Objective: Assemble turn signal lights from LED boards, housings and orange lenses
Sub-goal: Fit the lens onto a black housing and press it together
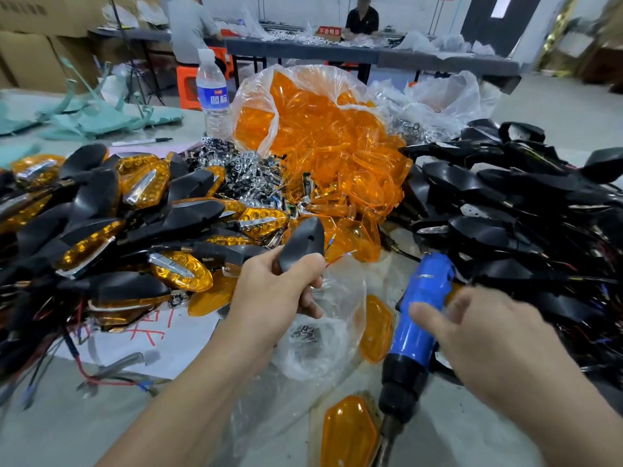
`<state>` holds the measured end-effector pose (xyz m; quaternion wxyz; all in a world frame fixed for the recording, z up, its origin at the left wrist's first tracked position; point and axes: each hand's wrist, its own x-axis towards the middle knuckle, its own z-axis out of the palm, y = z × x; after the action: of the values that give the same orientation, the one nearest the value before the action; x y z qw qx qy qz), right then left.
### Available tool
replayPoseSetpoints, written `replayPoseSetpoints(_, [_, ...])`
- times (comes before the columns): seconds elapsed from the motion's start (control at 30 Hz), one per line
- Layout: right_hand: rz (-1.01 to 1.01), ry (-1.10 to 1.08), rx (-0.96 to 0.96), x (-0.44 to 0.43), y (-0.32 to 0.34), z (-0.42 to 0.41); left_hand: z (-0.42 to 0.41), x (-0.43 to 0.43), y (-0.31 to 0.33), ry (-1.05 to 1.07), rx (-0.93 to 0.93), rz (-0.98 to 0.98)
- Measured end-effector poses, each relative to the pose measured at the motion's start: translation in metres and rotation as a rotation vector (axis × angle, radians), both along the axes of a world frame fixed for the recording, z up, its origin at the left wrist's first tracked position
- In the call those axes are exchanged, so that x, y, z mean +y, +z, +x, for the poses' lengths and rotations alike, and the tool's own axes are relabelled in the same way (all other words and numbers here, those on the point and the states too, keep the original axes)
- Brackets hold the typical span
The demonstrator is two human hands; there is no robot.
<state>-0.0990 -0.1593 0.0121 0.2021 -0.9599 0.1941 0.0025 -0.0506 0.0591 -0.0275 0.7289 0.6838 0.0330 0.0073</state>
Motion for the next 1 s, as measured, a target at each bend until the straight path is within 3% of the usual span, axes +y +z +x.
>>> replayPoseSetpoints(0.13, [0.06,-0.058,0.002,0.02,-0.016,-0.027,0.002,-0.002,0.0,0.0,0.047,-0.046])
replayPoseSetpoints(0.3, [-0.056,-0.176,0.052,0.043,-0.029,-0.021,0.003,0.0,-0.001,-0.016,0.133,-0.15])
replayPoseSetpoints(0.47, [0.022,-0.16,0.091,0.039,-0.023,-0.004,0.003,0.004,0.002,-0.027,0.135,-0.208])
replayPoseSetpoints(0.63, [0.243,-0.137,0.106,0.041,-0.024,0.01,0.003,0.007,0.003,-0.057,0.12,-0.211])
replayPoseSetpoints(0.77, [0.172,-0.033,0.205,0.045,-0.021,0.039,0.003,0.009,0.003,-0.055,0.105,-0.208])
replayPoseSetpoints(0.87, [0.157,-0.096,0.223,0.045,-0.023,0.054,0.004,0.01,0.001,-0.027,0.117,-0.216])
replayPoseSetpoints(0.93, [0.332,-0.157,0.171,0.041,-0.024,0.056,0.005,0.011,0.002,-0.014,0.12,-0.216])
replayPoseSetpoints(1.0, [0.741,-0.241,0.063,0.034,-0.024,0.057,0.006,0.012,0.002,-0.002,0.118,-0.208])
